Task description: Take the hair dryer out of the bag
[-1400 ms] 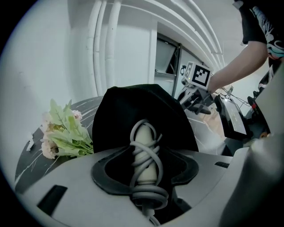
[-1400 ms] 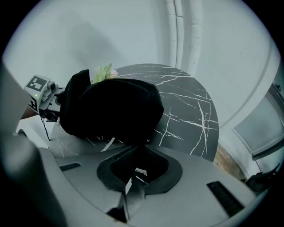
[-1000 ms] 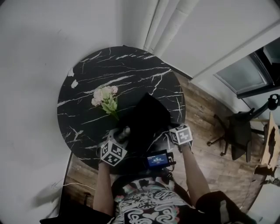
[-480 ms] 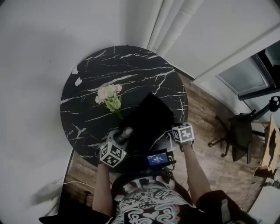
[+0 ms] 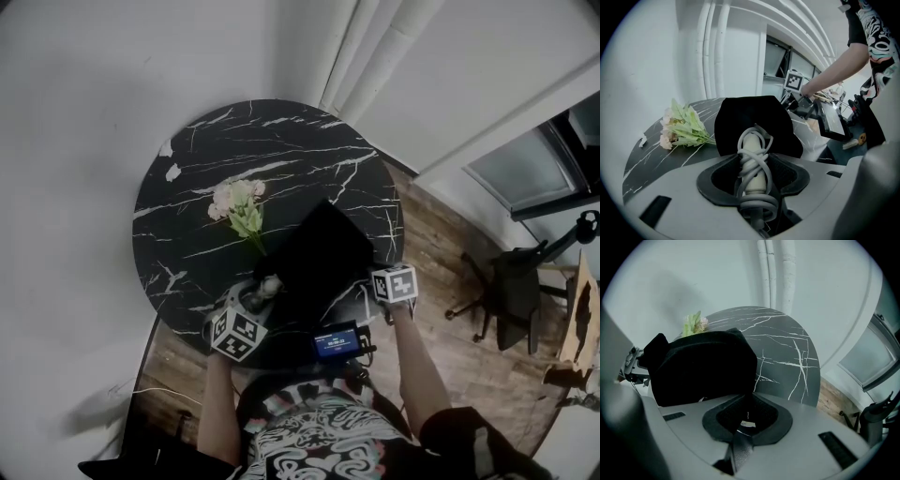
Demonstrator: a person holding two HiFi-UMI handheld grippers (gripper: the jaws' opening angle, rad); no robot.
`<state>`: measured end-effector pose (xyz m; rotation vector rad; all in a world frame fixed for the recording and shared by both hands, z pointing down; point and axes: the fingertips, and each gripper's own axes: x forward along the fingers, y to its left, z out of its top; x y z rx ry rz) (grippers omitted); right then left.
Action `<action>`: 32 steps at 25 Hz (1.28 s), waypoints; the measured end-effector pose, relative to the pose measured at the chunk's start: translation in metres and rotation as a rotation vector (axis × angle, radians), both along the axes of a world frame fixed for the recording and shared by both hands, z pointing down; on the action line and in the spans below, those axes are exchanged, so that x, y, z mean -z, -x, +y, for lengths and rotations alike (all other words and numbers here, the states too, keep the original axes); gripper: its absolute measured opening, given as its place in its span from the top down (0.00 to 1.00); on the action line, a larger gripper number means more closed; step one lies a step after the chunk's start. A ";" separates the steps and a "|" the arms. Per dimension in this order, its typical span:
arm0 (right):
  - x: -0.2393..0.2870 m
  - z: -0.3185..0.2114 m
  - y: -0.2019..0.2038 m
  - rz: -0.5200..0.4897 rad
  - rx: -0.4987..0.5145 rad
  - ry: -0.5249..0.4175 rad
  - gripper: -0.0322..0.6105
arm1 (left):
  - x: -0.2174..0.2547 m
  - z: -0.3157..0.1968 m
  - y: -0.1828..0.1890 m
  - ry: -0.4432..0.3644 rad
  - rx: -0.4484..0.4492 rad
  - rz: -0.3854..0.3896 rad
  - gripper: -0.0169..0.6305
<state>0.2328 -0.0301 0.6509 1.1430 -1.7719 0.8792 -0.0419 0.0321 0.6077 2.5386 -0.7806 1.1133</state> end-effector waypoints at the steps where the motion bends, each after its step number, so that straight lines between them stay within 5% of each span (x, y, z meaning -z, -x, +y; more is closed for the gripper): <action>1: 0.000 0.000 0.000 -0.003 -0.006 -0.002 0.89 | 0.000 0.001 0.001 0.000 0.001 -0.001 0.65; 32: 0.000 0.000 -0.002 0.015 -0.064 -0.013 0.89 | 0.004 0.032 0.037 -0.035 -0.010 -0.034 0.65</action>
